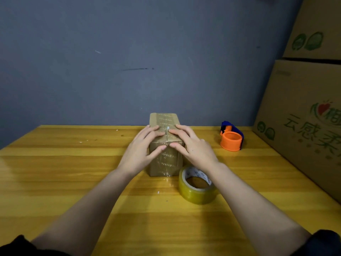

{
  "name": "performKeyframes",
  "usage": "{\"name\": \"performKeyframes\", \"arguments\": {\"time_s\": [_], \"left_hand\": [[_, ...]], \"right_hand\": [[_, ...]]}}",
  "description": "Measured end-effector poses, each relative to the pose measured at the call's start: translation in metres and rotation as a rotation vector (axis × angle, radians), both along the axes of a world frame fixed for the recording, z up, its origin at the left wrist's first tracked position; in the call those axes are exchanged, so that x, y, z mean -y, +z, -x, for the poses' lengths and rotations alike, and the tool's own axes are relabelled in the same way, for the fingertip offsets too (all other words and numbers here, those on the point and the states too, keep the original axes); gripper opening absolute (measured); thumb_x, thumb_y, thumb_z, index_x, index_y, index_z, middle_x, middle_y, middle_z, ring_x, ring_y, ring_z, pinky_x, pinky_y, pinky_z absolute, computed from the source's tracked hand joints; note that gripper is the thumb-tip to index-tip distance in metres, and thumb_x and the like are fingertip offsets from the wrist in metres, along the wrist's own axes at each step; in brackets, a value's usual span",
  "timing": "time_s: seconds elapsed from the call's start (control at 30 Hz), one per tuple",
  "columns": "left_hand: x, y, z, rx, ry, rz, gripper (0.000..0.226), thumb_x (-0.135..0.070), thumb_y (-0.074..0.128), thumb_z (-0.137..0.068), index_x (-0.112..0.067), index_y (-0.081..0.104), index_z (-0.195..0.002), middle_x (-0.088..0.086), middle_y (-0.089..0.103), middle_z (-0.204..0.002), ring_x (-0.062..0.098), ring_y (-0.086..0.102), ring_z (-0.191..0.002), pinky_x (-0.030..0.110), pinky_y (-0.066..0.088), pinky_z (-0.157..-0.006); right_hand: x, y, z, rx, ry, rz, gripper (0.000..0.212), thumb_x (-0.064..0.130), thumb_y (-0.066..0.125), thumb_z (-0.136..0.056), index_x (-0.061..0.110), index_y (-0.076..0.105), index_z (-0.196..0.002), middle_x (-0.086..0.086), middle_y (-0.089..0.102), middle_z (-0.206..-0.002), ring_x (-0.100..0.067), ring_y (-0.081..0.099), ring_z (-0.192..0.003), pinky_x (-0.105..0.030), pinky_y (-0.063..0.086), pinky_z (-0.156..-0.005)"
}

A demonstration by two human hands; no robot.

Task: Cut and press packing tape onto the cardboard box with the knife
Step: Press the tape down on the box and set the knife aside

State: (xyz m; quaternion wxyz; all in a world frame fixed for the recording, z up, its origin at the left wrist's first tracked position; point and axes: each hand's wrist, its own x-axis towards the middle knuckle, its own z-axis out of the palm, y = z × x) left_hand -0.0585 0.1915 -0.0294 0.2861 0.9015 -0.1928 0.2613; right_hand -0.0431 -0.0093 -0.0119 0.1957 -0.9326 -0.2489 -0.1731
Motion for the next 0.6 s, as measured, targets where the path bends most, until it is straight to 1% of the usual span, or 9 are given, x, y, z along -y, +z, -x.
{"name": "performKeyframes", "arguments": {"time_s": [0.13,0.2,0.3,0.47,0.53,0.6], "left_hand": [[-0.002,-0.003,-0.001,0.024,-0.002,-0.07,0.06,-0.054,0.058,-0.079,-0.026,0.05,-0.132,-0.004,0.042,-0.147,0.018,0.031,-0.142,0.038,0.029,-0.116],[-0.003,-0.005,-0.002,0.031,-0.008,-0.1,0.068,-0.051,0.067,-0.075,-0.024,0.047,-0.134,-0.003,0.04,-0.148,0.02,0.03,-0.142,0.04,0.029,-0.117],[-0.005,-0.006,-0.002,0.038,-0.004,-0.164,0.08,-0.05,0.074,-0.069,-0.022,0.043,-0.137,-0.001,0.038,-0.149,0.022,0.028,-0.144,0.041,0.029,-0.117],[-0.006,-0.004,-0.001,0.034,0.003,-0.208,0.086,-0.05,0.078,-0.066,-0.022,0.041,-0.139,-0.002,0.036,-0.151,0.021,0.025,-0.145,0.038,0.027,-0.118],[-0.01,-0.001,-0.003,0.023,-0.026,-0.209,0.083,-0.051,0.076,-0.068,-0.027,0.04,-0.139,-0.006,0.035,-0.151,0.019,0.024,-0.145,0.038,0.026,-0.118],[-0.016,0.003,-0.005,-0.013,-0.064,-0.186,0.079,-0.048,0.075,-0.07,-0.034,0.04,-0.139,-0.012,0.033,-0.152,0.015,0.022,-0.145,0.033,0.024,-0.117]], "right_hand": [[0.002,0.0,0.001,0.02,0.009,0.052,0.056,0.066,0.039,-0.087,0.045,0.029,-0.137,0.017,0.023,-0.15,-0.023,0.061,-0.107,-0.04,0.051,-0.083],[0.003,0.001,0.001,0.029,0.006,0.078,0.061,0.067,0.045,-0.084,0.045,0.028,-0.138,0.017,0.021,-0.15,-0.025,0.062,-0.105,-0.041,0.052,-0.083],[0.003,0.0,0.002,0.047,-0.004,0.118,0.072,0.068,0.054,-0.078,0.044,0.025,-0.139,0.017,0.02,-0.15,-0.025,0.064,-0.102,-0.042,0.053,-0.081],[0.003,0.0,0.002,0.072,-0.016,0.175,0.085,0.067,0.063,-0.071,0.04,0.023,-0.141,0.014,0.019,-0.151,-0.025,0.064,-0.101,-0.039,0.053,-0.08],[0.003,0.0,0.001,0.072,-0.018,0.176,0.086,0.067,0.064,-0.07,0.04,0.024,-0.141,0.014,0.02,-0.151,-0.025,0.063,-0.104,-0.041,0.053,-0.081],[0.002,0.0,0.0,0.066,-0.01,0.168,0.086,0.067,0.064,-0.07,0.04,0.025,-0.141,0.014,0.02,-0.152,-0.024,0.062,-0.108,-0.041,0.052,-0.082]]}}
